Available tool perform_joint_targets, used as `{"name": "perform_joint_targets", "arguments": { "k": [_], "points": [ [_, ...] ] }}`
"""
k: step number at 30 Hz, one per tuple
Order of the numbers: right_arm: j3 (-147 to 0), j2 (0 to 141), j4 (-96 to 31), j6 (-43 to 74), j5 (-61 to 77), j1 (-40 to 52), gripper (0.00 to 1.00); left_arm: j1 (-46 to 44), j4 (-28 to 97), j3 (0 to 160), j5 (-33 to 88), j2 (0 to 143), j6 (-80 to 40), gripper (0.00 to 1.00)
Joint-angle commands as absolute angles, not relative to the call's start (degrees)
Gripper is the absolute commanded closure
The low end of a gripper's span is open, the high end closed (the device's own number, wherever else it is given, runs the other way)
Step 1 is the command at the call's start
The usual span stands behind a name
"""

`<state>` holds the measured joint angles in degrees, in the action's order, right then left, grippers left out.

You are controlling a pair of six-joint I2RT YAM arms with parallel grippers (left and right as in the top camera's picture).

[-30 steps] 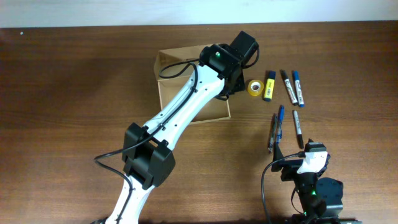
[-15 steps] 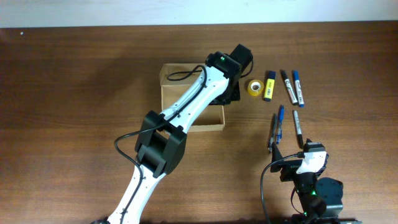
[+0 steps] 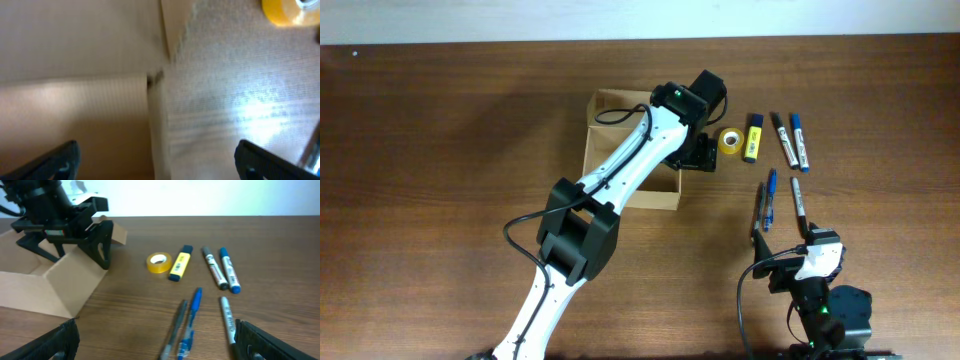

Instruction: Pack container

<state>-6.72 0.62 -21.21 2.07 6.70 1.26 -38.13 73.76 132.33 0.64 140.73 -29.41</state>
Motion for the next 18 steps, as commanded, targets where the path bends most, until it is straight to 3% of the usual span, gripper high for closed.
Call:
{"name": "perform_joint_targets", "arguments": {
  "k": [1,11,18],
  "points": [
    [-6.4,0.1,-21.4,5.0,9.7,1.1,0.01,-38.0,75.8,137.4,1.7,140.7,-26.2,0.00],
    [-13.1,4.6,-26.5,5.0,4.8,1.1,0.01,-37.4,87.7,155.2,-8.1,140.7,-22.5,0.00],
    [-28.5,22.7,-35.0,5.0,3.8,1.1,0.01,-32.6,96.7,169.6,-12.2,140.2,-20.8,0.00]
  ]
}}
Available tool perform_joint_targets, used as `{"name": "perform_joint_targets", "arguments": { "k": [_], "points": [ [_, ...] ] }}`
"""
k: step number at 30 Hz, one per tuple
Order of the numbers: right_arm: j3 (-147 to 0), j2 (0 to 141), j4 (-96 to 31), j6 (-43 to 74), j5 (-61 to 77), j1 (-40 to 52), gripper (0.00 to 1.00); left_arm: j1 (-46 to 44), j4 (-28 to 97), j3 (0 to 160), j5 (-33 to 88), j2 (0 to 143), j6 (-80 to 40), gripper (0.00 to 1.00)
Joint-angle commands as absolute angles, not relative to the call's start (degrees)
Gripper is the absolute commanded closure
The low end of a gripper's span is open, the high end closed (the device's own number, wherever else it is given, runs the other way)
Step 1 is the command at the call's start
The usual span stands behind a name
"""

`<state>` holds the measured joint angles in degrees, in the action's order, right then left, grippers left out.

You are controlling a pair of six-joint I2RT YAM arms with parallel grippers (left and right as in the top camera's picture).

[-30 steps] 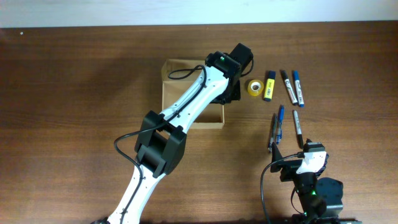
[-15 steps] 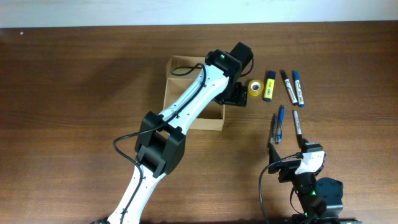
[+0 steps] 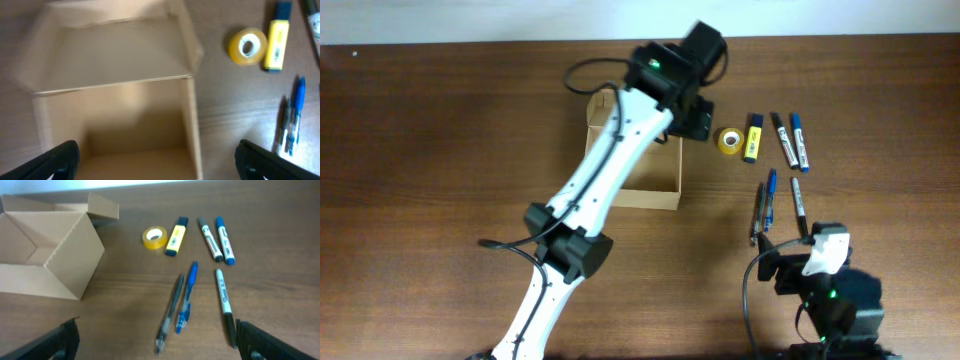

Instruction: Pack container

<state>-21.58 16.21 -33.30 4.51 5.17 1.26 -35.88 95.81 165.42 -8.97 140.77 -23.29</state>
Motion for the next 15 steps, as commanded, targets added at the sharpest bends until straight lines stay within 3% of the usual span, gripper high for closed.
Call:
{"name": "perform_joint_targets", "arguments": {
  "k": [1,8,12,15],
  "points": [
    [-32.0,26.5,-37.4,5.0,3.9,1.1,0.01,-31.5,96.7,170.3,-12.1,139.7,-20.2,0.00],
    [-58.3,51.1,-55.8,5.0,11.1,1.1,0.01,-21.9,96.7,170.6,-12.3,135.9,-18.4,0.00],
    [-67.1,60.4,-58.7,5.0,22.5,1.1,0.01,-15.4,96.7,170.6,-11.7,134.8,-16.0,0.00],
    [-70.0,65.6,-58.7,4.9,23.7,1.2,0.01,-10.6,96.7,170.6,-11.2,134.6,-13.3,0.00]
  ]
}}
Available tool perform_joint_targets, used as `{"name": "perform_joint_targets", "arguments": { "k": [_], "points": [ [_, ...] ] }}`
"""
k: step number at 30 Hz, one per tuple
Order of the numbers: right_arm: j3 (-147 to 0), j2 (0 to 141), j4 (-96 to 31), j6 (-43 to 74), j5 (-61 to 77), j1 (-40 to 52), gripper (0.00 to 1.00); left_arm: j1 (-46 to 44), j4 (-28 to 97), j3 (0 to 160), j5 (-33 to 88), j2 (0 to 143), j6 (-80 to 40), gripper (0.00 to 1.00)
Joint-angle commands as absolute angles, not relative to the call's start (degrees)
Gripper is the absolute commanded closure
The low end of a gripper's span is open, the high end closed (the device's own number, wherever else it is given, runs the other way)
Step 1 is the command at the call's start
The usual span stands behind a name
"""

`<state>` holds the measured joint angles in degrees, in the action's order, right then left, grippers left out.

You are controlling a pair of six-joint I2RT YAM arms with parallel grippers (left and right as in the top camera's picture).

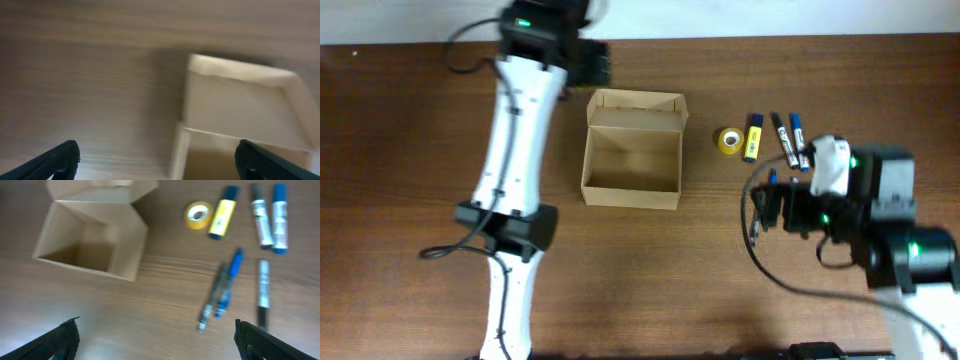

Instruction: Pack container

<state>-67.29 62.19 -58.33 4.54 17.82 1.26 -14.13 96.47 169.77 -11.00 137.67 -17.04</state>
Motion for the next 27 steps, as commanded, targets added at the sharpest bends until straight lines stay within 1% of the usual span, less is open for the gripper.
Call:
{"name": "perform_joint_targets", "arguments": {
  "k": [1,10,11,14,19,27],
  "points": [
    [-70.5,66.8,-58.7,4.9,23.7,1.2,0.01,-9.3,96.7,170.6,-11.2,134.6,-13.3,0.00],
    [-74.9,76.9,-58.3,3.6,17.4,3.1,0.01,3.1,96.7,168.2,-11.4,134.6,-12.1,0.00],
    [-75.9,78.6,-58.2,2.1,14.9,4.2,0.01,5.5,96.7,167.2,-11.4,134.6,-12.1,0.00],
    [-77.3,81.4,-58.3,1.9,8.9,6.1,0.01,8.9,96.7,165.8,-11.4,134.6,-12.1,0.00],
    [-79.0,86.0,-58.3,2.0,2.6,9.1,0.01,12.4,96.7,165.4,-11.4,134.6,-12.1,0.00],
    [-86.8,95.4,-62.3,2.0,5.0,10.5,0.01,14.2,96.7,165.4,-11.4,134.6,-12.1,0.00]
  ]
}}
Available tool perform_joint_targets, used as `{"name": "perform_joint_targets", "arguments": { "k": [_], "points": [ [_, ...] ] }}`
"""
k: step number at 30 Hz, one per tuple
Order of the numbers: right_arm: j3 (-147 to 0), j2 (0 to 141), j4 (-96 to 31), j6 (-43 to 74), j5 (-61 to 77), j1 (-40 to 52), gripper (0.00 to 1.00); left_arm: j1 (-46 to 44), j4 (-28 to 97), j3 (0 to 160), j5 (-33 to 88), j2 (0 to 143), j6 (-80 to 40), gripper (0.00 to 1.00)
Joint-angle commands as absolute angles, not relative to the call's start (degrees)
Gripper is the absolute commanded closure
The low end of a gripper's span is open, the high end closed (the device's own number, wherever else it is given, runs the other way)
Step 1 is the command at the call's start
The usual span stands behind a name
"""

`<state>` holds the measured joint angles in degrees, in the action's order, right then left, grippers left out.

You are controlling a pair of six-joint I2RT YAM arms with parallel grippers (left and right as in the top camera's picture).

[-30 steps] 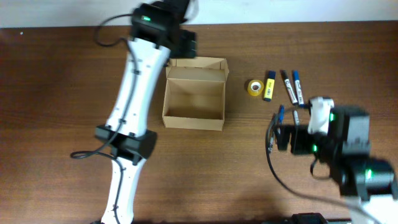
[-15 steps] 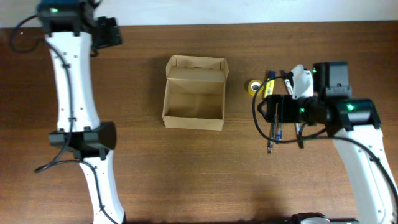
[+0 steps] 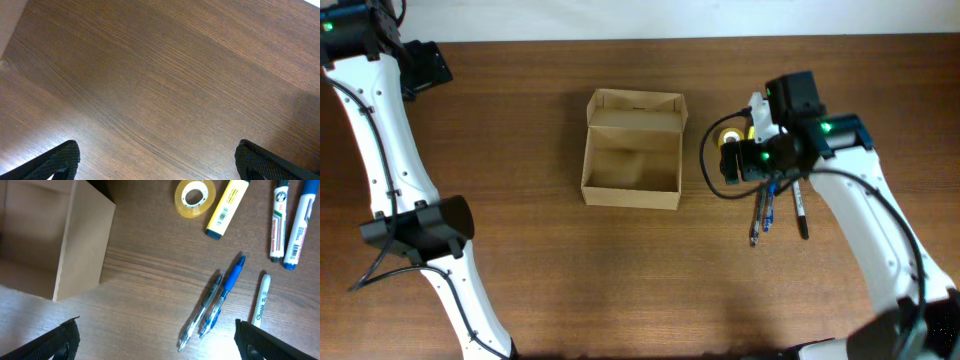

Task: Pack container
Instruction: 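Move the right gripper over the tape roll and grasp it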

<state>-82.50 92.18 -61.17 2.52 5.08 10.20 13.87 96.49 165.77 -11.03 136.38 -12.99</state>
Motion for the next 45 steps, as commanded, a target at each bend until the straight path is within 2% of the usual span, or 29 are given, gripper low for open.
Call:
{"name": "perform_joint_targets", "arguments": {
  "k": [1,6,14,19,32,45],
  "points": [
    [-87.6,96.5,-62.3,2.0,6.1,10.5,0.01,14.2,96.7,165.4,-11.4,134.6,-12.1,0.00],
    [-88.1,98.1,-56.0,2.0,12.4,10.5,0.01,14.2,96.7,165.4,-11.4,134.6,-12.1,0.00],
    [-88.1,98.2,-49.8,2.0,7.6,10.5,0.01,14.2,96.7,165.4,-11.4,134.6,-12.1,0.00],
    [-88.1,100.6,-49.7,1.9,-0.9,10.5,0.01,14.2,96.7,165.4,-11.4,134.6,-12.1,0.00],
    [-90.4,117.3,-46.9,2.6,1.1,10.5,0.01,14.2,96.7,165.4,-11.4,134.6,-12.1,0.00],
    [-96.8,118.1,-51.1,3.7,4.3,10.4,0.00,14.2,96.7,165.4,-11.4,134.6,-12.1,0.00]
  ]
}}
